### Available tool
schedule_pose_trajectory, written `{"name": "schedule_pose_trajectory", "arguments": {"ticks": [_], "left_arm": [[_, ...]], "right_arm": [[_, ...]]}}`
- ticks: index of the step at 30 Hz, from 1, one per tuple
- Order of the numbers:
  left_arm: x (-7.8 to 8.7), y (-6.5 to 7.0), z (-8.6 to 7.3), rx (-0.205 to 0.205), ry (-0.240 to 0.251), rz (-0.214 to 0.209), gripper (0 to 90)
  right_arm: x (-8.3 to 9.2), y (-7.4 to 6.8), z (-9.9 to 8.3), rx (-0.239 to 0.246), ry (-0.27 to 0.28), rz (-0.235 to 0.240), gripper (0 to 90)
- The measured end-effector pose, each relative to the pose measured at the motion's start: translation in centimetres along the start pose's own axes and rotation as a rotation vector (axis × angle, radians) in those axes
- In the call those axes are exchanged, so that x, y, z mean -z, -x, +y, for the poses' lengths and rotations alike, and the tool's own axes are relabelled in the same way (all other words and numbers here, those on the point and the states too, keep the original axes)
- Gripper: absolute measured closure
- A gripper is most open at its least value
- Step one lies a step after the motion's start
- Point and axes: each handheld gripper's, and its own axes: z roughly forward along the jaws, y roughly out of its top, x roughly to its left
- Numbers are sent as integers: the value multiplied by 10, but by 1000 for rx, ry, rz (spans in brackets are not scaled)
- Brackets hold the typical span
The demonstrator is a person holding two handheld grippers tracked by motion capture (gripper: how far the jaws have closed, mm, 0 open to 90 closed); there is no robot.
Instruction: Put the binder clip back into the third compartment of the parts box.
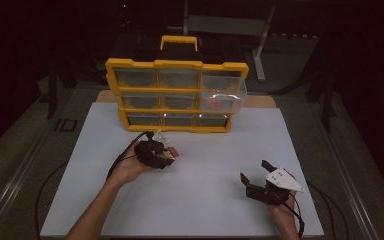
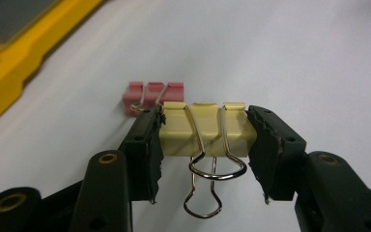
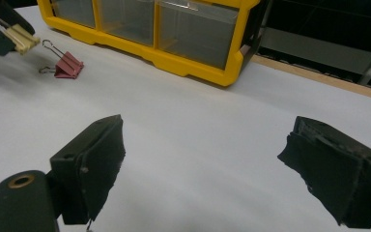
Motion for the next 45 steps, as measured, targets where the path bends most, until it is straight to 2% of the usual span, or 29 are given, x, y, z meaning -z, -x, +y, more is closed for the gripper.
{"name": "schedule_pose_trajectory", "arguments": {"ticks": [18, 32, 45], "left_arm": [[29, -5, 21, -2, 28, 21, 502], [44, -9, 36, -23, 30, 39, 502], [60, -10, 55, -61, 34, 51, 502]], "right_arm": [[1, 1, 0, -5, 6, 1, 124], [1, 1, 0, -5, 5, 1, 124], [1, 2, 0, -7, 6, 0, 123]]}}
